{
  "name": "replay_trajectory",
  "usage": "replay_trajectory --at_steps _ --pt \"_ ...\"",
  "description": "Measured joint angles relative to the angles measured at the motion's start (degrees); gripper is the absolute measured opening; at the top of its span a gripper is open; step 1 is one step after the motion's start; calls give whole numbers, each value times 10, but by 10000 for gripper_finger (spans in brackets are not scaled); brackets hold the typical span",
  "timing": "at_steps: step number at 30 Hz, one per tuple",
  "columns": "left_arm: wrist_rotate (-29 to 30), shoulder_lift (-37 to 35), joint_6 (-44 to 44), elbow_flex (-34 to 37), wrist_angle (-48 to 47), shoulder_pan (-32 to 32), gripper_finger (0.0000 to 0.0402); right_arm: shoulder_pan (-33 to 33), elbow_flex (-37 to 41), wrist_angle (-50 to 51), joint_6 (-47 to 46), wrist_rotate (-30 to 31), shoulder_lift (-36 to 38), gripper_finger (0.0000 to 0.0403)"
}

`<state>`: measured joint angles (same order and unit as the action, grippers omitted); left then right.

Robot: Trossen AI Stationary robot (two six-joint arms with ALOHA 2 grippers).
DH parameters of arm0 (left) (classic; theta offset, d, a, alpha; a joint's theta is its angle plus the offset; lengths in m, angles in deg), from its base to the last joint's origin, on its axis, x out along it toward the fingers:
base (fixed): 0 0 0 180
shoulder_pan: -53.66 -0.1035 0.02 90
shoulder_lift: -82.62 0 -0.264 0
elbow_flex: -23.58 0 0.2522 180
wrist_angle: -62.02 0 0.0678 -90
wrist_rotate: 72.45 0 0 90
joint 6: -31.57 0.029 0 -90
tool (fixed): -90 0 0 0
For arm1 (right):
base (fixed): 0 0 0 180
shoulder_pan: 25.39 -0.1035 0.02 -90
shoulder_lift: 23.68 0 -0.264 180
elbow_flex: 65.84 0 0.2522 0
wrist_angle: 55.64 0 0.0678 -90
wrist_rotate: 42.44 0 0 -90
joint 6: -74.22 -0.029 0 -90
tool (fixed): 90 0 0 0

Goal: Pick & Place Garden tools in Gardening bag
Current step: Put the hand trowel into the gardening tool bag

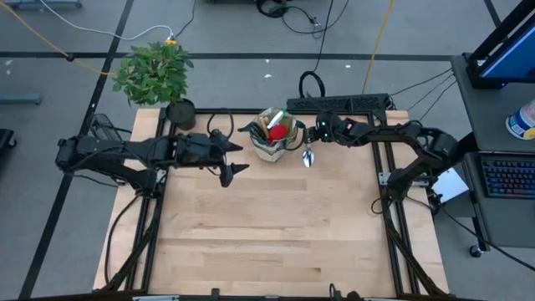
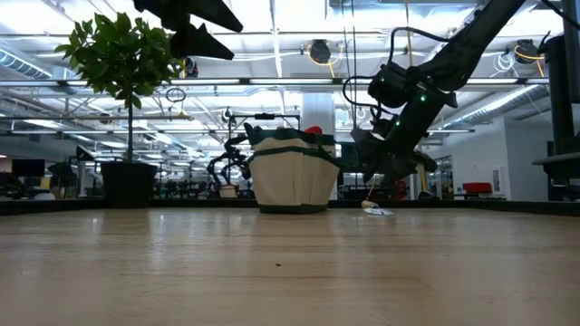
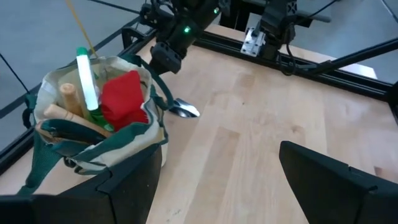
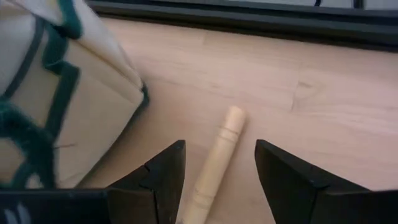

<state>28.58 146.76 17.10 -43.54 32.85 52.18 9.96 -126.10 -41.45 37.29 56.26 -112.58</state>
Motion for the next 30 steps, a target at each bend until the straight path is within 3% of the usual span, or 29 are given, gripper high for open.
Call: replay_trajectory --at_steps 14,21,30 --pt "-23 0 16 0 0 -11 333 13 -26 -28 -8 -14 -104 188" --pt "-23 0 13 0 -1 -11 333 5 -64 -7 31 21 -141 181" --pt "-22 0 19 -1 0 -11 333 11 -66 55 52 38 -140 86"
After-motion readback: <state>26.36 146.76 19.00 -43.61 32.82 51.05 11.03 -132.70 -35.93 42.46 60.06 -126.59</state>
